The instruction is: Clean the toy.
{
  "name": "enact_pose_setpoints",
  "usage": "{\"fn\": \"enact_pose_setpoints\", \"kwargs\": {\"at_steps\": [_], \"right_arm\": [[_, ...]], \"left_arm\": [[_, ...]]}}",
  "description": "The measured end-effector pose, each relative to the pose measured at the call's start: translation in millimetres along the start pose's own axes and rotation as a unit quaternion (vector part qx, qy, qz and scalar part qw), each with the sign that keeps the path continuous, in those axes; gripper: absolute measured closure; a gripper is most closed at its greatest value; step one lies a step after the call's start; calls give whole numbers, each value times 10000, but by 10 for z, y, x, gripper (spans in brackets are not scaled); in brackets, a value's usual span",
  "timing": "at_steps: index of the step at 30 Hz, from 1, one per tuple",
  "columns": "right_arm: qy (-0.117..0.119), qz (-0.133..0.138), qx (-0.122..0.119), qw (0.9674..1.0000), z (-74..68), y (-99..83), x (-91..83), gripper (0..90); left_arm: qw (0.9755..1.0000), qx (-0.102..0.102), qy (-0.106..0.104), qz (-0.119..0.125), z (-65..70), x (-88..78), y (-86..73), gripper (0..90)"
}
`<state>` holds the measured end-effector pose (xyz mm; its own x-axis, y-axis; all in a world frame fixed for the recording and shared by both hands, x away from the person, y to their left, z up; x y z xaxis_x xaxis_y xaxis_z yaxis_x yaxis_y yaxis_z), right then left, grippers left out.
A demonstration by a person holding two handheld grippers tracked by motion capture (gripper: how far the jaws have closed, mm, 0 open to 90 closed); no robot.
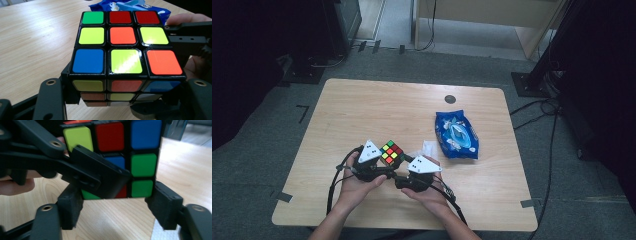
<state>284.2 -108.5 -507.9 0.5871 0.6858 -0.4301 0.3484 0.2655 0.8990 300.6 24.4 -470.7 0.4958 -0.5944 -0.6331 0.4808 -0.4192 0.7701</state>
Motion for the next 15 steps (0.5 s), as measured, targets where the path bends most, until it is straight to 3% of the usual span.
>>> {"fn": "enact_pose_setpoints", "kwargs": {"at_steps": [9,15], "right_arm": [[-165,8,-435,9989,-14,-11,-13,345],[-364,-6,-1117,9931,-30,-8,-45,349]], "left_arm": [[9999,-45,-95,-137,-15,13,2,337],[9991,-49,-271,-308,-23,16,18,320]]}}
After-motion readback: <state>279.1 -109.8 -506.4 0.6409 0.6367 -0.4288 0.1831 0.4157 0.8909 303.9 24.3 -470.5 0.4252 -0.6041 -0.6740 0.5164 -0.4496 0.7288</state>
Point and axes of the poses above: each handheld gripper's, and its own axes: x roughly forward along the jaws, y roughly out of its top, z roughly to its right, the point moved 4 cm from there along x, roughly forward along the jaws, and after that the axes turned 6 degrees about -z, right-handed, at the moved point
